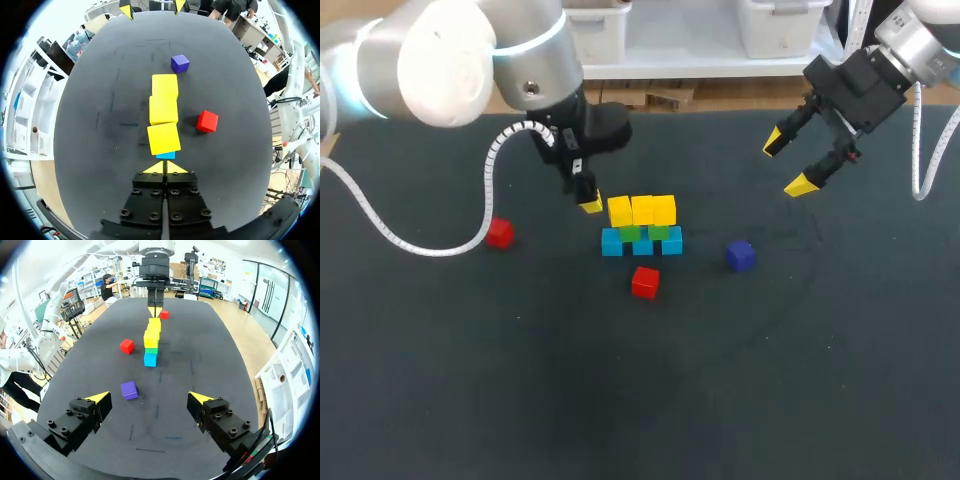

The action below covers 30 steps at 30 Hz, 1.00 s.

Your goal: Place the blue cubes, place green cubes on the blue cubes, place the yellow cubes on the green cubes, then place the red cubes on the yellow cubes, and place purple cube on the red cubes.

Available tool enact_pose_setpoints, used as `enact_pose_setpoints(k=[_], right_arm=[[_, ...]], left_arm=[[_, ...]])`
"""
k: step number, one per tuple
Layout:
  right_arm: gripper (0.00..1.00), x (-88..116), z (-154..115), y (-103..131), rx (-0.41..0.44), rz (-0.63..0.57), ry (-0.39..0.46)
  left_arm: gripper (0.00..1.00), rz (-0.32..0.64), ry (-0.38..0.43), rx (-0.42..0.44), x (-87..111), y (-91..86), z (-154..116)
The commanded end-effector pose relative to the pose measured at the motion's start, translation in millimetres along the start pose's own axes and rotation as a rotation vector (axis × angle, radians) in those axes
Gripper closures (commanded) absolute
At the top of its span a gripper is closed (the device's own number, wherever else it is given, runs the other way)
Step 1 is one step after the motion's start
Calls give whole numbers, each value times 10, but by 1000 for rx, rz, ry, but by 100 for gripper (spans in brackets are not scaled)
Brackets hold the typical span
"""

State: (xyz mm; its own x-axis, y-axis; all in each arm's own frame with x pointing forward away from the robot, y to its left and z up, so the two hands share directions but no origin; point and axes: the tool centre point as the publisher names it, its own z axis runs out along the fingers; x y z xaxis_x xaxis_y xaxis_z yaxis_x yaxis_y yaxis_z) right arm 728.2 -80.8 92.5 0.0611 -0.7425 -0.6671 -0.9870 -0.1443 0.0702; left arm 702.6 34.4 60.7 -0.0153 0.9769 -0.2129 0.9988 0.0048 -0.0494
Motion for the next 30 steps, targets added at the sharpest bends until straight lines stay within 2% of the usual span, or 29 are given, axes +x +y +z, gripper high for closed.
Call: enact_pose_setpoints(k=[1,30], right_arm=[[0,4,0,-6,-1,-2,-2],[0,4,0,-6,-1,-2,-2]], left_arm=[[100,3,0,5,-29,28,-2],[100,11,-3,9,-87,11,6]])
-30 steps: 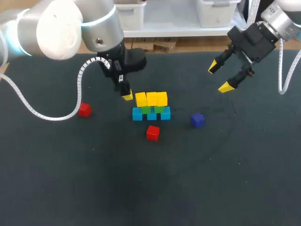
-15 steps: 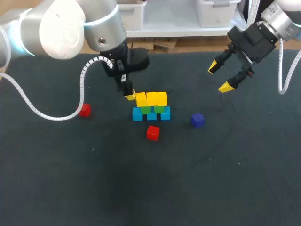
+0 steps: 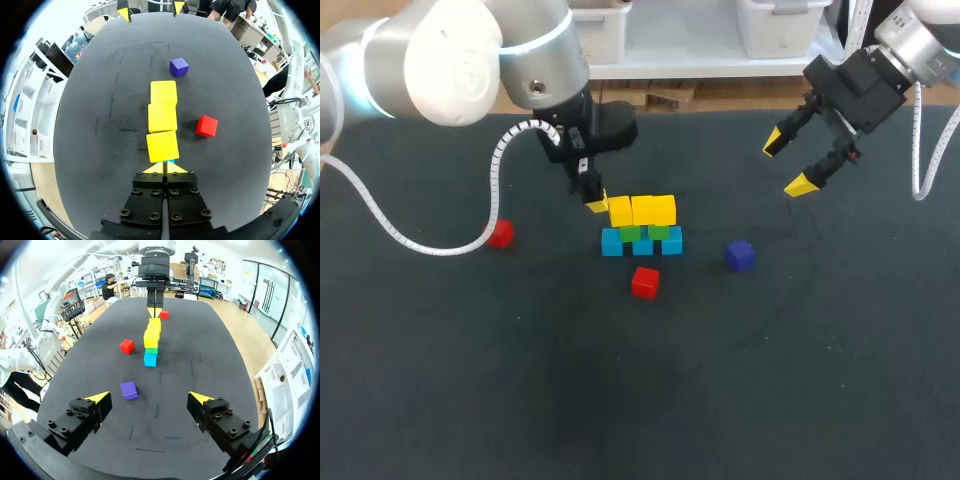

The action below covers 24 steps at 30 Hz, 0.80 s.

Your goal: Place the blue cubes, place green cubes on the blue cubes, place the yellow cubes on the green cubes, then place the red cubes on the yellow cubes, and place purple cube on the red cubes.

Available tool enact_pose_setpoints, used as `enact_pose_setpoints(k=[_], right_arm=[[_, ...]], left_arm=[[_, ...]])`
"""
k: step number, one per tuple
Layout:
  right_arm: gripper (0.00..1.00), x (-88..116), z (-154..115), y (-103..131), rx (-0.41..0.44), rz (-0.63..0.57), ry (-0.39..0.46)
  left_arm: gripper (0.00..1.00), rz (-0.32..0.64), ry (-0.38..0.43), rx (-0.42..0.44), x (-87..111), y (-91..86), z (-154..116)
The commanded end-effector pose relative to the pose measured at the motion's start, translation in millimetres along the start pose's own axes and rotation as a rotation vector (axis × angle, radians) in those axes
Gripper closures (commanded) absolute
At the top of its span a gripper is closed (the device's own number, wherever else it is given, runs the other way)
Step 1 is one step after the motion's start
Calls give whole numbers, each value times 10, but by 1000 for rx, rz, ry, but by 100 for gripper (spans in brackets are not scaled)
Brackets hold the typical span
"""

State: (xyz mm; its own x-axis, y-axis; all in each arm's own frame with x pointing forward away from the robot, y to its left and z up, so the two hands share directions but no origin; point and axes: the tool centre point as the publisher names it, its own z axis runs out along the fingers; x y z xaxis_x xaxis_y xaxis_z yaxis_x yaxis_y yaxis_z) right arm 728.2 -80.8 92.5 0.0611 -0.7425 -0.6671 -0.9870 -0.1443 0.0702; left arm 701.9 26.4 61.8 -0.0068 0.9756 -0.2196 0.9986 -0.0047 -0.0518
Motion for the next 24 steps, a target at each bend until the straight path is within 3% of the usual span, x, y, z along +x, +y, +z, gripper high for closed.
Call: enact_pose_setpoints(k=[1,24], right_arm=[[0,4,0,-6,-1,-2,-2],[0,4,0,-6,-1,-2,-2]], left_arm=[[100,2,3,4,-10,18,-3],[100,-15,8,-6,57,-38,-57]])
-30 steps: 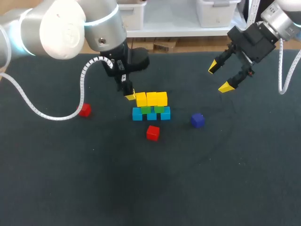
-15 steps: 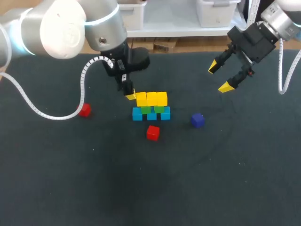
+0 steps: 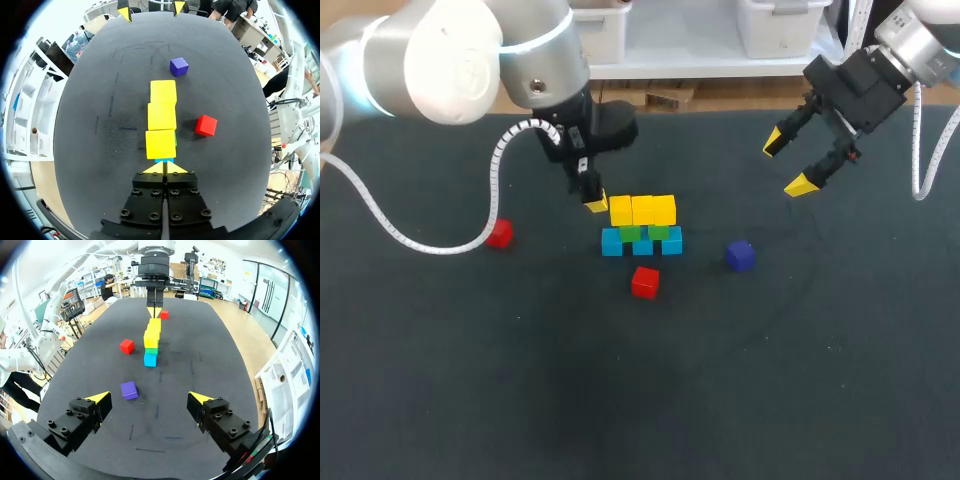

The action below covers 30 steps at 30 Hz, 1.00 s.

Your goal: Place the blue cubes, place green cubes on the blue cubes, place the yellow cubes on the green cubes, then place the red cubes on the yellow cubes, and place purple cube on the red cubes.

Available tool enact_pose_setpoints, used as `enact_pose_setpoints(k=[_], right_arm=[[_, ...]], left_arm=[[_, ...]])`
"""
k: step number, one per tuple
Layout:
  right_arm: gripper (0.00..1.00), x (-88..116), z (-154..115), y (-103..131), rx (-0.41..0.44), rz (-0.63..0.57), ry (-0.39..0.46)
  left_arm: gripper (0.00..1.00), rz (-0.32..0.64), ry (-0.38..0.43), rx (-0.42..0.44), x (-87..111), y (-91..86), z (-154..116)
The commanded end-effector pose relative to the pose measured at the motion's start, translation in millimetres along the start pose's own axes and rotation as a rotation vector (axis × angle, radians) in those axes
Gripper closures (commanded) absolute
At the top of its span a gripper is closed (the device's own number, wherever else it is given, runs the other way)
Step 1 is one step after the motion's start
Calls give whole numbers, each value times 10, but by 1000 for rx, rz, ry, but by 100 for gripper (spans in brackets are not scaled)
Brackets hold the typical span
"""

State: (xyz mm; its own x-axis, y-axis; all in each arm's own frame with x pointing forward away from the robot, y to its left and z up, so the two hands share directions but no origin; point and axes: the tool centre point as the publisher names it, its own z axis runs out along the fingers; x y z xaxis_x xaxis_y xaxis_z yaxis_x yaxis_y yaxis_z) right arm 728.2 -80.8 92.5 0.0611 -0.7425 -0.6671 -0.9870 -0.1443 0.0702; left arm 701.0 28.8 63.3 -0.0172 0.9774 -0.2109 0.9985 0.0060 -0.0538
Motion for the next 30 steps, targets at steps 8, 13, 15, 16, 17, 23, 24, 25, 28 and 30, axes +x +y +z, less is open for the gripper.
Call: enact_pose_setpoints(k=[8,13,15,16,17,23,24,25,28,30], right_arm=[[0,4,0,-6,-1,-2,-2],[0,4,0,-6,-1,-2,-2],[0,4,0,-6,-1,-2,-2],[0,4,0,-6,-1,-2,-2],[0,4,0,-6,-1,-2,-2],[0,4,0,-6,-1,-2,-2],[0,4,0,-6,-1,-2,-2],[0,4,0,-6,-1,-2,-2],[0,4,0,-6,-1,-2,-2],[0,4,0,-6,-1,-2,-2]], left_arm=[[90,-20,-2,-64,289,-149,-242],[2,38,20,-98,504,-252,-342],[0,83,25,-109,586,-302,-374],[0,100,37,-110,633,-317,-380],[0,122,46,-107,684,-333,-381],[0,179,102,-78,1063,-327,-326],[0,195,92,-67,1129,-313,-313],[0,213,105,-69,1187,-307,-298],[0,240,110,-50,1333,-254,-240],[0,245,129,-38,1421,-200,-186]])
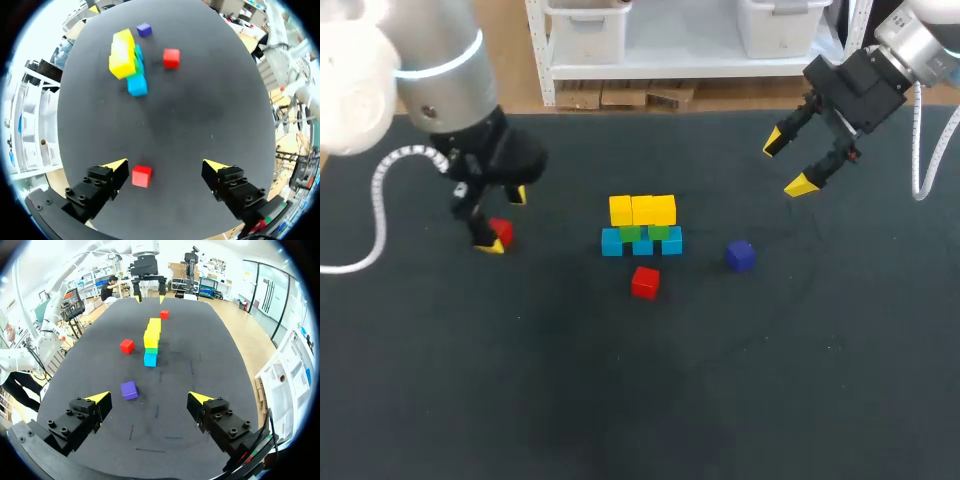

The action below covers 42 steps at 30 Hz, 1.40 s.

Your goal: Place the blue cubes, place green cubes on the blue cubes, place the yellow cubes on the green cubes, then place the red cubes on the yellow cubes, and place purple cube on the red cubes.

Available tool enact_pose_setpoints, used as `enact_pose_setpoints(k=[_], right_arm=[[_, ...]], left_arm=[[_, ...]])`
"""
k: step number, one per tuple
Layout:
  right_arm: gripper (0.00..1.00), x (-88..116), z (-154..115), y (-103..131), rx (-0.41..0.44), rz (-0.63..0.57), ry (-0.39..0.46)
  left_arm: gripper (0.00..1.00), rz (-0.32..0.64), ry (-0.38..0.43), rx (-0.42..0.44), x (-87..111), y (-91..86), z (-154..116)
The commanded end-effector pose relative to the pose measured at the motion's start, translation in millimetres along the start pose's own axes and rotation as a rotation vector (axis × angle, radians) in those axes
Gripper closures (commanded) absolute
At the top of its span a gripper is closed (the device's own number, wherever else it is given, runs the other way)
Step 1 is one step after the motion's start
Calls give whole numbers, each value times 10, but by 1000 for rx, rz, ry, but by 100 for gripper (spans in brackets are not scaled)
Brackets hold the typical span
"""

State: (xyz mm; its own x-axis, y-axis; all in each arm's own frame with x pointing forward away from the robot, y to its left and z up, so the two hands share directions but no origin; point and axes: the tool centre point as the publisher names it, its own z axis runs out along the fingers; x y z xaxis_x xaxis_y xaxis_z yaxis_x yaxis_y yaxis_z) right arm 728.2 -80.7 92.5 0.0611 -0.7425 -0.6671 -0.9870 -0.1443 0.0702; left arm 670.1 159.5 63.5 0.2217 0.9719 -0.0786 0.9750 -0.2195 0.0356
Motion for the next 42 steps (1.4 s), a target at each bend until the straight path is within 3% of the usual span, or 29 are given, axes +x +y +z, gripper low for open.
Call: enact_pose_setpoints(k=[1,10,26,27,29,31,34,38,40,42], right_arm=[[0,5,0,-6,-1,-2,-2],[0,5,0,-6,-1,-2,-2],[0,5,0,-6,-1,-2,-2],[0,5,0,-6,-1,-2,-2],[0,5,0,-6,-1,-2,-2],[0,5,0,-6,-1,-2,-2],[0,5,0,-6,-1,-2,-2],[0,5,0,-6,-1,-2,-2],[0,5,0,-6,-1,-2,-2],[0,5,0,-6,-1,-2,-2]], left_arm=[[0,13,-11,15,187,75,127],[0,63,-18,15,400,253,354],[0,87,-34,26,556,538,564],[2,89,-33,26,556,545,571],[27,94,-30,27,560,561,588],[29,91,-31,31,560,570,608],[24,95,-29,33,553,573,634],[28,92,-39,33,533,556,650],[34,92,-40,32,522,540,663],[51,92,-40,32,516,525,675]])
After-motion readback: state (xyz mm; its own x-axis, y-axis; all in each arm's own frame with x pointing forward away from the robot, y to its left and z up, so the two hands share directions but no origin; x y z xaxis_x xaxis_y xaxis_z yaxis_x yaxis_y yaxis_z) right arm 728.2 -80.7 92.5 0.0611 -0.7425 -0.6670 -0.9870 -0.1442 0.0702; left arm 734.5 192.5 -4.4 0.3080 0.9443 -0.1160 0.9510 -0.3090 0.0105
